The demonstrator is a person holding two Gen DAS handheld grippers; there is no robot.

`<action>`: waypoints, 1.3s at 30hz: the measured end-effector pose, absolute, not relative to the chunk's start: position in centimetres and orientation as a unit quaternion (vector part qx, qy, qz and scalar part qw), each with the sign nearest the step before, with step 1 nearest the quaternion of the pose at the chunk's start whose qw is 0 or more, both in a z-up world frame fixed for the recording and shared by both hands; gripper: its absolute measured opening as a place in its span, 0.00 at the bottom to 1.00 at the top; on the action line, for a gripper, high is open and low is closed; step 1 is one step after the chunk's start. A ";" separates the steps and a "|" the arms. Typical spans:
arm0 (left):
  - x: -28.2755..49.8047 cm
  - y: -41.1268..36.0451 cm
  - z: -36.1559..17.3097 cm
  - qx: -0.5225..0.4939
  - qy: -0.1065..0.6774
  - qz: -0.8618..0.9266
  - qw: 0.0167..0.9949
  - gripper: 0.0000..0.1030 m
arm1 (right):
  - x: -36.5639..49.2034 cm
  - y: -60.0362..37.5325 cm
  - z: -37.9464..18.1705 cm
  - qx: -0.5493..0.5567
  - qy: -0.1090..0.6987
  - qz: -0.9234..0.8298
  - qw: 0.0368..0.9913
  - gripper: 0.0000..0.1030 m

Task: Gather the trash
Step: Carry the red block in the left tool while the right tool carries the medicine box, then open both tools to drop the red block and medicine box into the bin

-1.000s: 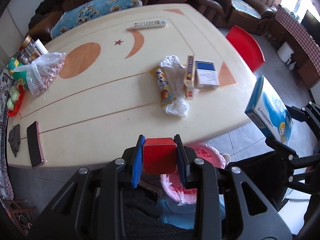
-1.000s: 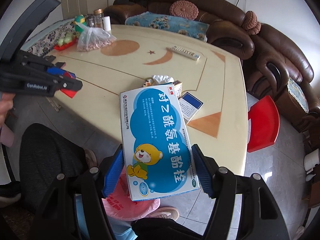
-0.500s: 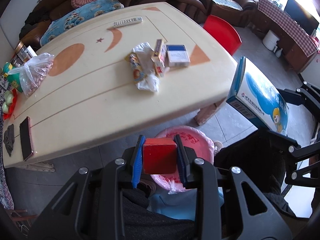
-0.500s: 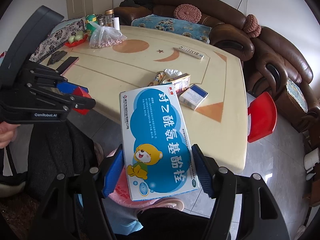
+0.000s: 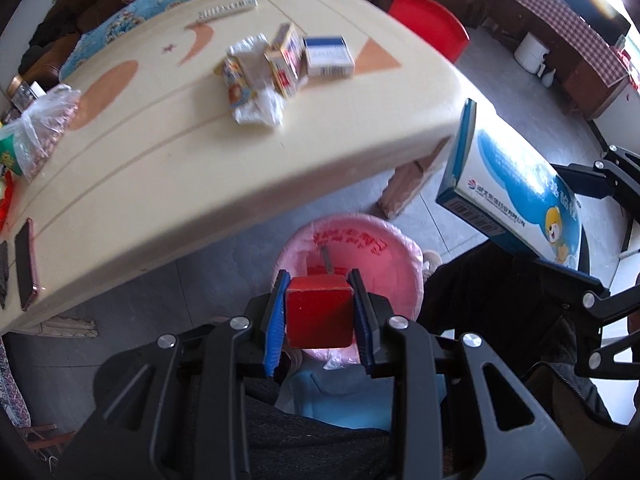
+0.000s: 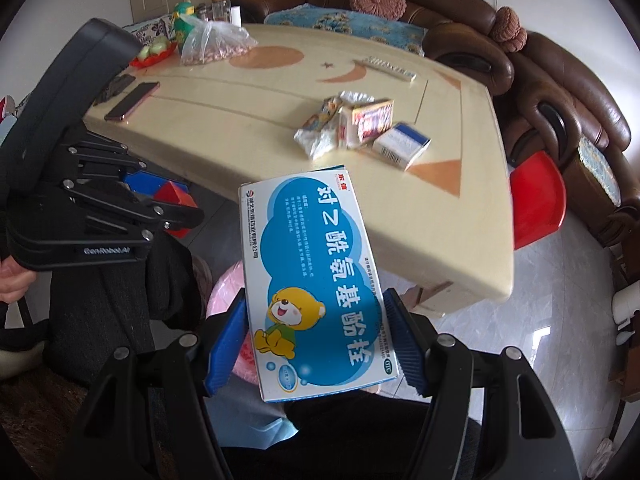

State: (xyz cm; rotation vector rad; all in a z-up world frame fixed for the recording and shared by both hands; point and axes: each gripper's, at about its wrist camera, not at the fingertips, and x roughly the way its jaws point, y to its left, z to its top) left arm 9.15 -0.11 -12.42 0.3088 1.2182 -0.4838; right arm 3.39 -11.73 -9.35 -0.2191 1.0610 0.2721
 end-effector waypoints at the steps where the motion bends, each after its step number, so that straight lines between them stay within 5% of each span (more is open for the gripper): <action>1: 9.1 -0.2 -13.0 0.143 0.568 -0.226 0.778 0.29 | 3.4 -11.7 -9.7 -0.102 0.506 0.129 0.846 0.63; 39: 13.4 -1.7 -33.8 0.111 0.729 -0.225 0.637 0.29 | 10.1 -12.2 -31.3 -0.017 0.668 0.129 0.733 0.63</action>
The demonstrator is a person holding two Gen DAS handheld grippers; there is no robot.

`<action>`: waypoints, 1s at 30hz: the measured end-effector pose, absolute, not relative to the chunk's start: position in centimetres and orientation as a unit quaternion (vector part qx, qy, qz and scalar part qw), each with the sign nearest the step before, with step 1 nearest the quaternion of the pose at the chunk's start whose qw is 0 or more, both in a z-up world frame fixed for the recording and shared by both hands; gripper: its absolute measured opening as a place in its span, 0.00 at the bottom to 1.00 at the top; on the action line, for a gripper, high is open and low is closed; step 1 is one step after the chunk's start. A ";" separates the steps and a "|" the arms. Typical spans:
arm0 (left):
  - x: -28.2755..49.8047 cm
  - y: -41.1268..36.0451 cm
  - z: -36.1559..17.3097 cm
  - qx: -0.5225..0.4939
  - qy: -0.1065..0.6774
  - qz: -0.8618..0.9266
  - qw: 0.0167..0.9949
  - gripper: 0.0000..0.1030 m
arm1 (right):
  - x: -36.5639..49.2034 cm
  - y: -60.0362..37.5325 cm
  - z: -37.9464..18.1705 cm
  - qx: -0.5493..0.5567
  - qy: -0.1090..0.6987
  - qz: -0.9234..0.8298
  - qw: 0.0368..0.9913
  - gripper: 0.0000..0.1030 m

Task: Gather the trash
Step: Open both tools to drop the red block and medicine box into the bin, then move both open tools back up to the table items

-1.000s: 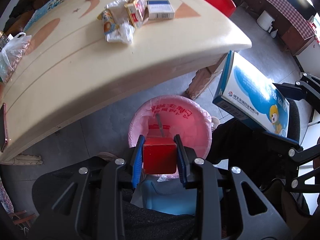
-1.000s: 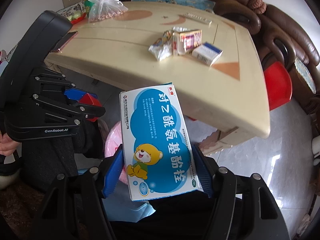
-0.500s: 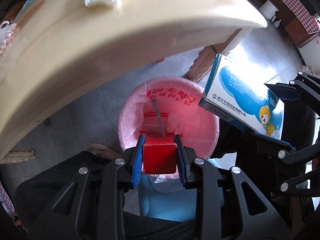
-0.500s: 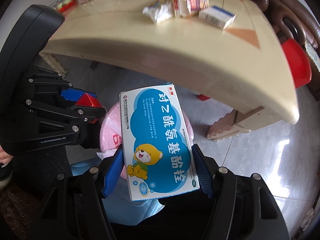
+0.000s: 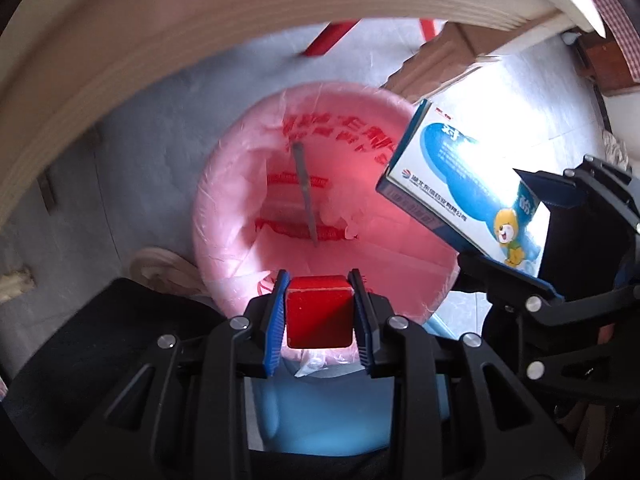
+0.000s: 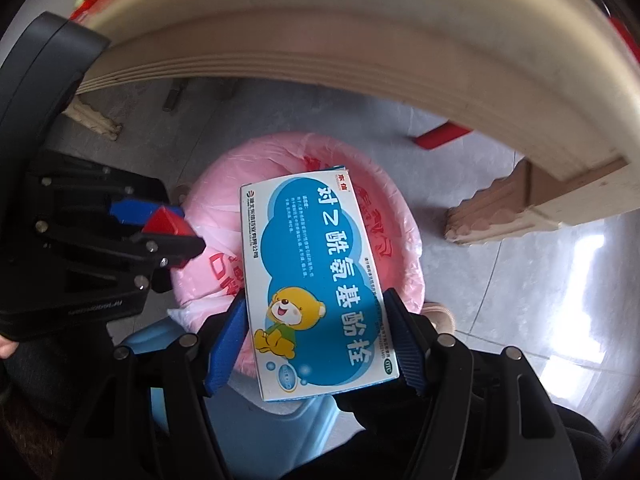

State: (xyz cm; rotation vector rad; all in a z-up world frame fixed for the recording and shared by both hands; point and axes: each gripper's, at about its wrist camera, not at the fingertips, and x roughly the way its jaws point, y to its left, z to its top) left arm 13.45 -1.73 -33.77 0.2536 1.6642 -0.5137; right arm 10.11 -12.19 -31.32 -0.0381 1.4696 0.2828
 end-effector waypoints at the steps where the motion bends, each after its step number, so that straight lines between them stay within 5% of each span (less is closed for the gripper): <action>1: 13.6 -1.7 -34.3 0.111 0.732 -0.223 0.634 0.29 | 10.4 -12.2 -32.0 -0.015 0.672 0.127 0.730 0.63; 12: 15.0 -1.6 -38.3 0.106 0.762 -0.196 0.608 0.29 | 11.1 -11.2 -37.4 -0.025 0.705 0.133 0.697 0.64; 16: 15.5 -1.4 -38.3 0.097 0.764 -0.193 0.608 0.47 | 11.2 -10.9 -38.3 -0.023 0.715 0.140 0.684 0.65; 18: 15.7 -1.3 -38.4 0.097 0.762 -0.188 0.612 0.48 | 11.1 -10.9 -38.4 -0.016 0.717 0.141 0.682 0.72; 30: 15.5 -1.5 -38.6 0.105 0.761 -0.185 0.613 0.51 | 11.5 -11.6 -38.8 0.007 0.720 0.139 0.680 0.72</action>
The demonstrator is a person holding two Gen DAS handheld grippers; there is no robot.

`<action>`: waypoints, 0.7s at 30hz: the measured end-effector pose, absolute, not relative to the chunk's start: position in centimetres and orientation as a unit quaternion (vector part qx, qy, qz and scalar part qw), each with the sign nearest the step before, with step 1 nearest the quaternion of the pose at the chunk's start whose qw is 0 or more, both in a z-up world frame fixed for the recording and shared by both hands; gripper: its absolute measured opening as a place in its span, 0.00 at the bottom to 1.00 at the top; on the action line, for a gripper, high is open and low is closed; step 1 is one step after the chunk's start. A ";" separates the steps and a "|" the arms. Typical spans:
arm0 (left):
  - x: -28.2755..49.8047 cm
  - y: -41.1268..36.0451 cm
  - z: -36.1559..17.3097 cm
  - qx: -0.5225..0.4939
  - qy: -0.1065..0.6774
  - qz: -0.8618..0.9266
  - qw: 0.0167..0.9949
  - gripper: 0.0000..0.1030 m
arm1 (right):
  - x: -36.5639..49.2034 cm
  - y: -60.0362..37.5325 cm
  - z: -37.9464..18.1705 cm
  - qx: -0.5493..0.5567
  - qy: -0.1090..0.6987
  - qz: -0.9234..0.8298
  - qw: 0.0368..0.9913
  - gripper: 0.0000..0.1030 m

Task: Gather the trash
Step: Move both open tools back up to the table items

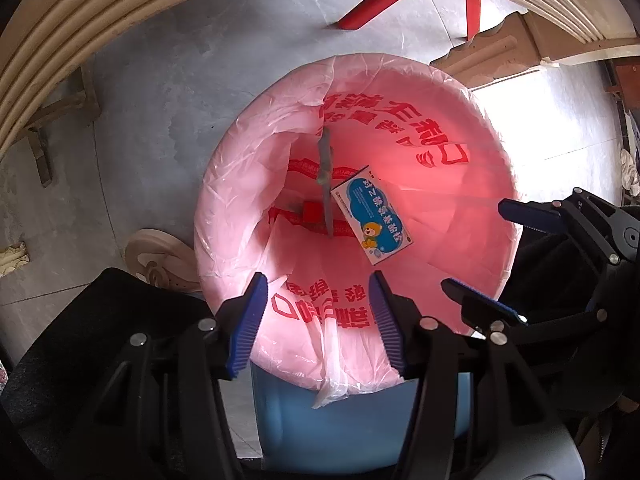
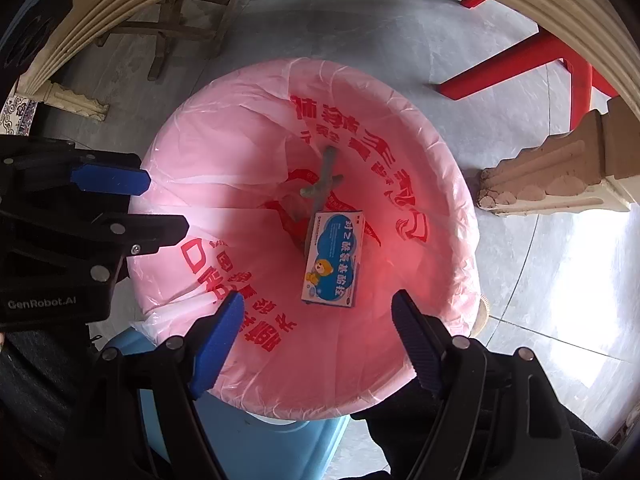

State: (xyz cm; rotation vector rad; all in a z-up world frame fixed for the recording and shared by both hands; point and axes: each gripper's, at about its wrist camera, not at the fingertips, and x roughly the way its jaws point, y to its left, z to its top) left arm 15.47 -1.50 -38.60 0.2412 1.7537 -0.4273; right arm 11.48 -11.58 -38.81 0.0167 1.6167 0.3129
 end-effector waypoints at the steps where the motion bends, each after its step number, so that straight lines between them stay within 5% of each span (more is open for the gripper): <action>1: 15.4 -1.5 -38.6 0.106 0.760 -0.185 0.613 0.51 | 11.5 -11.7 -38.8 0.011 0.720 0.139 0.679 0.72; 11: 14.1 -1.4 -35.4 0.120 0.743 -0.195 0.629 0.51 | 11.1 -12.2 -35.0 0.022 0.699 0.137 0.702 0.72; 21: 14.5 0.9 -19.1 0.127 0.651 -0.218 0.716 0.51 | 10.7 -14.7 -21.0 0.037 0.623 0.154 0.766 0.72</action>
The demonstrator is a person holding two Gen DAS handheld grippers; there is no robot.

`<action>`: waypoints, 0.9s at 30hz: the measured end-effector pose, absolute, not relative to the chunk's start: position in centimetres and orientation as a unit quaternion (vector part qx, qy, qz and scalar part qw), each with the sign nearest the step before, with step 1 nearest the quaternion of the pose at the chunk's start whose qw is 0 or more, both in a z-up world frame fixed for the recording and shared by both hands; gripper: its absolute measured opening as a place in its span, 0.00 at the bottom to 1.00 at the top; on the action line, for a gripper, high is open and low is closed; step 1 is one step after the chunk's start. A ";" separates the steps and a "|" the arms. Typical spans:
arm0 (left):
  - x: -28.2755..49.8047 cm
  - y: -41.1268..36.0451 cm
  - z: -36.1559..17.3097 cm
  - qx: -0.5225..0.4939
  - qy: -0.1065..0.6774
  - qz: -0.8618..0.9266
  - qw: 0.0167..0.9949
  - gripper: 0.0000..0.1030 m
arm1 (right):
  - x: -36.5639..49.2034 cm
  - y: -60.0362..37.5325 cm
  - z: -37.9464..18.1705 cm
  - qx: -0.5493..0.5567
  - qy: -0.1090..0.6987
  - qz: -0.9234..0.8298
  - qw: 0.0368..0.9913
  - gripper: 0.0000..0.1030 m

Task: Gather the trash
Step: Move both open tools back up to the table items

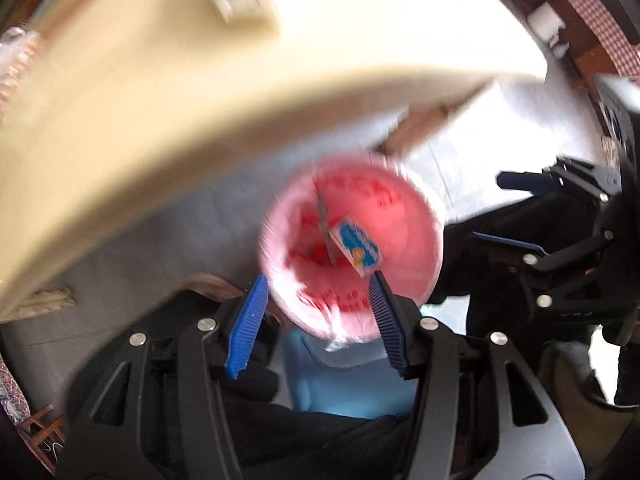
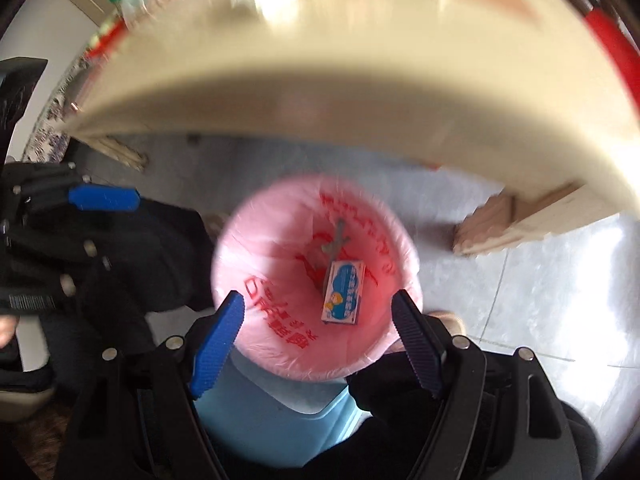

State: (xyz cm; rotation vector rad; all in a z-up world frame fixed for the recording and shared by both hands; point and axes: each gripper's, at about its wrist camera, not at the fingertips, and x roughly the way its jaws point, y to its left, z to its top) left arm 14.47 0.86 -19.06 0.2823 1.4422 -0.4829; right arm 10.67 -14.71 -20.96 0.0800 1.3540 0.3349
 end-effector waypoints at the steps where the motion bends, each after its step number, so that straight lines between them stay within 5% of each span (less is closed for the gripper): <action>1: 15.2 1.2 -17.4 0.121 0.644 -0.213 0.725 0.52 | 11.1 -15.2 -19.0 0.037 0.613 0.152 0.775 0.72; 11: 23.9 1.7 -4.9 0.102 0.585 -0.173 0.785 0.56 | 18.8 -20.0 -6.0 0.041 0.541 0.098 0.835 0.75; 27: 31.8 -0.8 -7.8 0.105 0.636 -0.143 0.751 0.56 | 27.2 -22.5 -6.8 0.104 0.577 0.058 0.808 0.75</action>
